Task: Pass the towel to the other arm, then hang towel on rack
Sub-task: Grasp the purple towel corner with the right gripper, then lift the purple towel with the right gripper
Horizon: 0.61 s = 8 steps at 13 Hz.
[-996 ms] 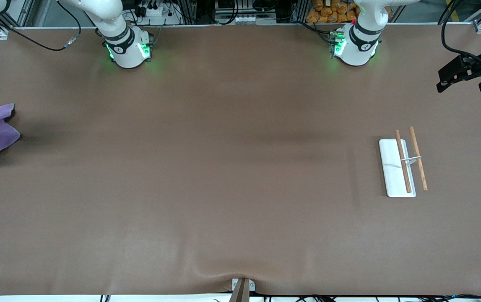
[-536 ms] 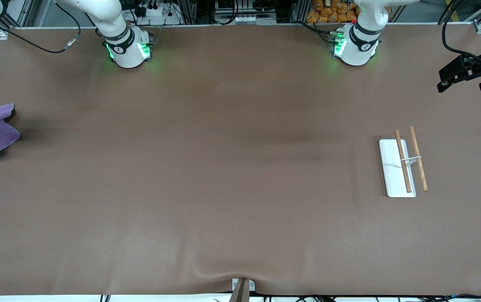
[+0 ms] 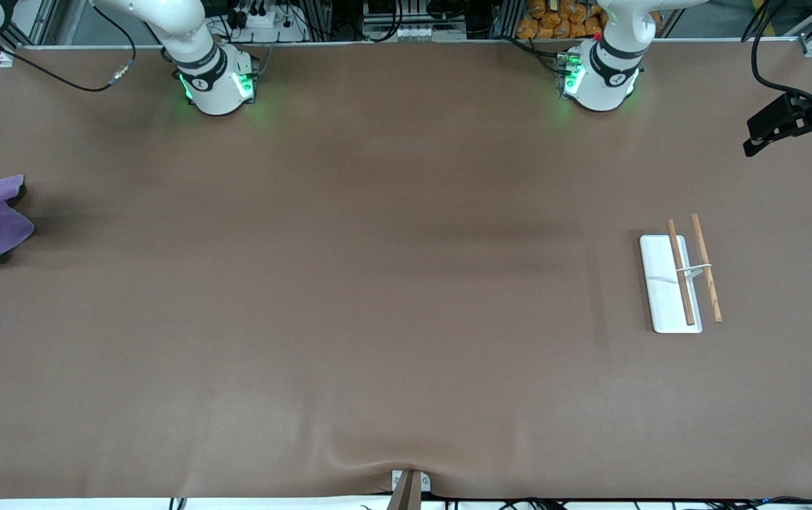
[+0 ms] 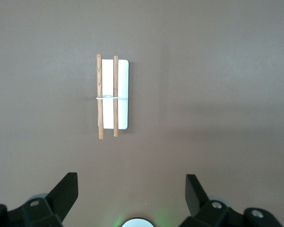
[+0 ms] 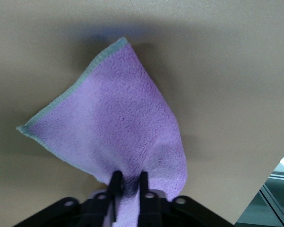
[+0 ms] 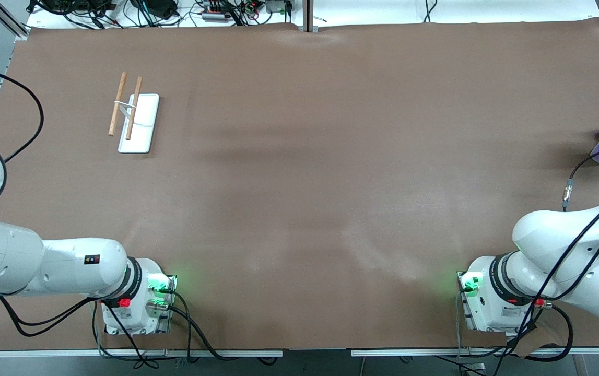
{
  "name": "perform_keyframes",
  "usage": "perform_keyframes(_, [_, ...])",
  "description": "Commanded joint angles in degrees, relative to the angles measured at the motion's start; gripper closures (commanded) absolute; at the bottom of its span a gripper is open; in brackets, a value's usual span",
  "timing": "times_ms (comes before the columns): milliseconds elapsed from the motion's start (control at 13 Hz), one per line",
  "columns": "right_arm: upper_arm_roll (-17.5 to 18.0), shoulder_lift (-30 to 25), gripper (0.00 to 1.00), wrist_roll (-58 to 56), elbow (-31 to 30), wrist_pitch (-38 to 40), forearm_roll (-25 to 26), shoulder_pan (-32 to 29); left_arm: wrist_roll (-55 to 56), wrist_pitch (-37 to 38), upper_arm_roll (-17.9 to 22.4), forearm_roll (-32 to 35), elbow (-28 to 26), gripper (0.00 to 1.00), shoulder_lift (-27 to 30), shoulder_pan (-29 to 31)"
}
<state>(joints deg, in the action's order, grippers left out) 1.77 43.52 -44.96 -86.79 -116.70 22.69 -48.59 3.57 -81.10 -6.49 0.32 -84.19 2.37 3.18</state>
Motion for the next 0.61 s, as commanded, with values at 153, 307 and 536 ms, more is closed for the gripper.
perform_keyframes(153, [1.48, -0.19, 1.00, -2.15, 0.13, 1.20, 0.78, -1.25, -0.58, 0.24, -0.54, -0.84, -0.01, 0.00, 0.27, -0.01])
perform_keyframes(307, [1.91, -0.80, 1.00, -1.53, 2.49, 9.25, -0.18, -0.02, -0.58, -0.63, -0.54, -0.84, 0.16, 0.00, 0.00, -0.45])
perform_keyframes(536, [1.74, -1.69, 1.00, -1.36, 7.85, 22.52, -1.51, 4.45, -0.58, -1.26, -0.63, -1.02, 0.08, 0.00, 0.00, -0.54])
